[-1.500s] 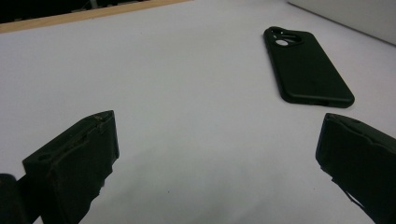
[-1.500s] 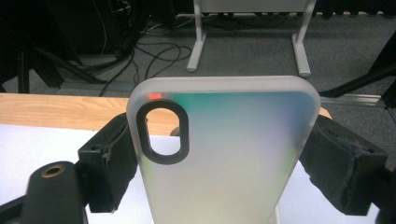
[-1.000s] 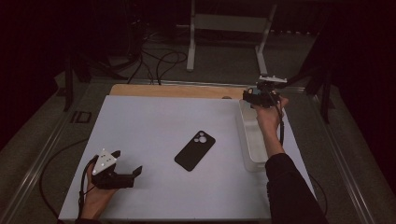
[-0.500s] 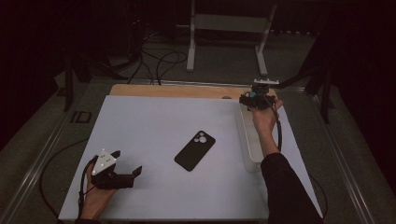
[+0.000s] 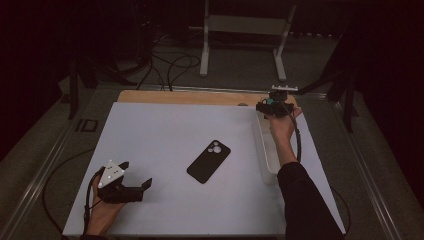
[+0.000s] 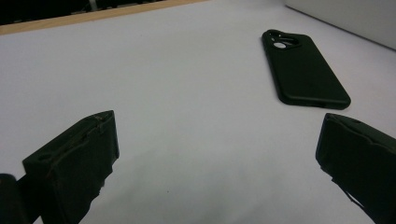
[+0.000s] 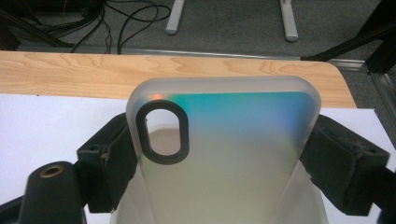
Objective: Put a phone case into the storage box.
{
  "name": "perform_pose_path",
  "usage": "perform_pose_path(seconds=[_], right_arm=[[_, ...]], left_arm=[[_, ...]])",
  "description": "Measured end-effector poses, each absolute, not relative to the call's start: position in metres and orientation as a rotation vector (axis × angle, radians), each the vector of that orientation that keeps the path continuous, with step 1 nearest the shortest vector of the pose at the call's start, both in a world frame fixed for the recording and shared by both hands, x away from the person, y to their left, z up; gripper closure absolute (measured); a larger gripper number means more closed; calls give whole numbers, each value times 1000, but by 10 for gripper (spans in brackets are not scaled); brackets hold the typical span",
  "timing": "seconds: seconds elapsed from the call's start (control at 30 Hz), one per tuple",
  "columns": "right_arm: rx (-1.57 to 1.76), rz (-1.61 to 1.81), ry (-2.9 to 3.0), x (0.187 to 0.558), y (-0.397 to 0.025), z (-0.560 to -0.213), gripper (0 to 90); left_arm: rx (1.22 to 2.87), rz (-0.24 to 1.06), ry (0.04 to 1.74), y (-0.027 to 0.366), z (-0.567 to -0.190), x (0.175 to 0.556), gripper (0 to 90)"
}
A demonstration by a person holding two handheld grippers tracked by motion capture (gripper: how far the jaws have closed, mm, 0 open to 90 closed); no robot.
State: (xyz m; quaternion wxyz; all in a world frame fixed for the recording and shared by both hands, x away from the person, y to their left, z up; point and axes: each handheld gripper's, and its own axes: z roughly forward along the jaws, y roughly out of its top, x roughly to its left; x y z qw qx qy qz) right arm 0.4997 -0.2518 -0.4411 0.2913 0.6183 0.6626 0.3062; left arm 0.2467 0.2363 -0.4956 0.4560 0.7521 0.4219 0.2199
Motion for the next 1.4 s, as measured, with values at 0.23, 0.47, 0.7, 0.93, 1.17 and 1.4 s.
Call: perform_pose_path(seconds=[0.23, 0.47, 0.7, 0.93, 1.17, 1.4], right_arm=[[1672, 864, 1761, 500, -253, -441, 92], [1632, 884, 1776, 496, -252, -435, 93], [1591, 938, 1787, 486, -253, -428, 93], [1536, 1033, 1841, 462, -251, -422, 93], [1466, 1123, 1901, 438, -248, -418, 93], [1361, 1201, 1959, 408, -243, -412, 93]], left_arm=[[1855, 542, 1040, 236, -496, 247, 0], [1856, 543, 1041, 236, -496, 247, 0], [1857, 546, 1041, 236, -495, 246, 0], [1858, 543, 1042, 236, -496, 246, 0], [1856, 542, 1043, 236, -496, 246, 0], [1860, 539, 1044, 235, -496, 247, 0]])
